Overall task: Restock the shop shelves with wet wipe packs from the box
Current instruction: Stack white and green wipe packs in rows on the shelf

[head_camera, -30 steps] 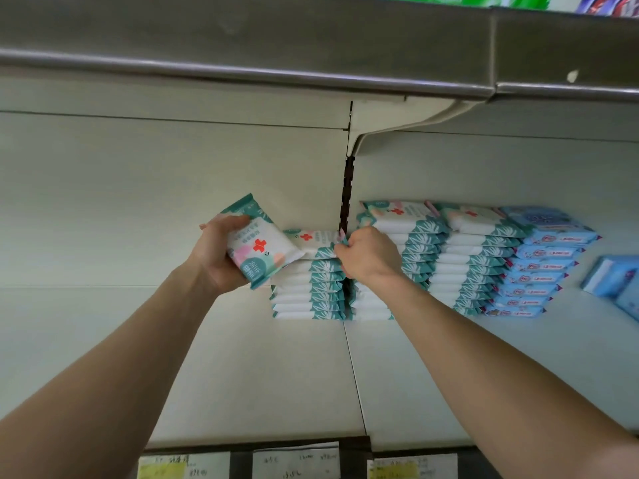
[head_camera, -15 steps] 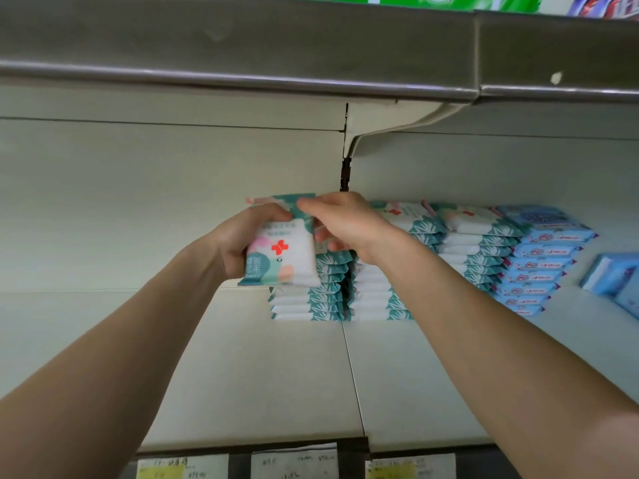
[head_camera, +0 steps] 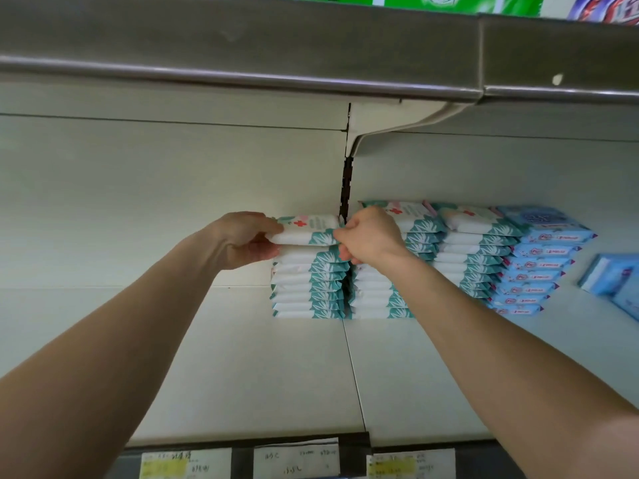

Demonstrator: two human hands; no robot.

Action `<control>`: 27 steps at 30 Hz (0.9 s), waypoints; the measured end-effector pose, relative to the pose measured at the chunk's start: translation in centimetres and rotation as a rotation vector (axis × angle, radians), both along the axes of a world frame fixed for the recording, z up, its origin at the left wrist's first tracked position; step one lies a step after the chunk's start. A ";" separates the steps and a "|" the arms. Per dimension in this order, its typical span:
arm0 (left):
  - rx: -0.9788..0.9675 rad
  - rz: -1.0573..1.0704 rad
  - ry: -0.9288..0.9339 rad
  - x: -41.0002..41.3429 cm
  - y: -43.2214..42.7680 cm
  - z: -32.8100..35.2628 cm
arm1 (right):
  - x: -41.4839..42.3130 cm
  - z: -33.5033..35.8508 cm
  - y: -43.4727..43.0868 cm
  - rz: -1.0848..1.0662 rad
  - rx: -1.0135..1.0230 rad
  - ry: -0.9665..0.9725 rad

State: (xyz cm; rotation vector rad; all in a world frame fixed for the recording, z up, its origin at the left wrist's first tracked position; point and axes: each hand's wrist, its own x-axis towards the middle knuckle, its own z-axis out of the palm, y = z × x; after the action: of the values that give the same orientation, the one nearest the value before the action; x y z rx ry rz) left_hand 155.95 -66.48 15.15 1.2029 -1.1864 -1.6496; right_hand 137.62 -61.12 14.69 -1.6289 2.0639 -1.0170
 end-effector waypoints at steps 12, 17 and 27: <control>-0.227 0.077 -0.467 -2.9 -0.7 -0.7 | 0.5 -0.7 0.4 -0.035 0.019 0.624; -0.160 -0.007 -0.503 -2.6 -0.1 -0.8 | 1.3 -0.6 1.1 0.065 0.073 0.726; -0.079 -0.015 -0.446 -2.3 -0.7 -1.5 | 1.3 -2.3 0.2 0.067 -0.062 0.755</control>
State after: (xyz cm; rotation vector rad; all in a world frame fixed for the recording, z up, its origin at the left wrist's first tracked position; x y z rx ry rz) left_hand 153.61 -67.22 13.70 1.5633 -1.5150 -1.3668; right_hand 138.96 -60.91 12.40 -2.3537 2.3919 -0.4682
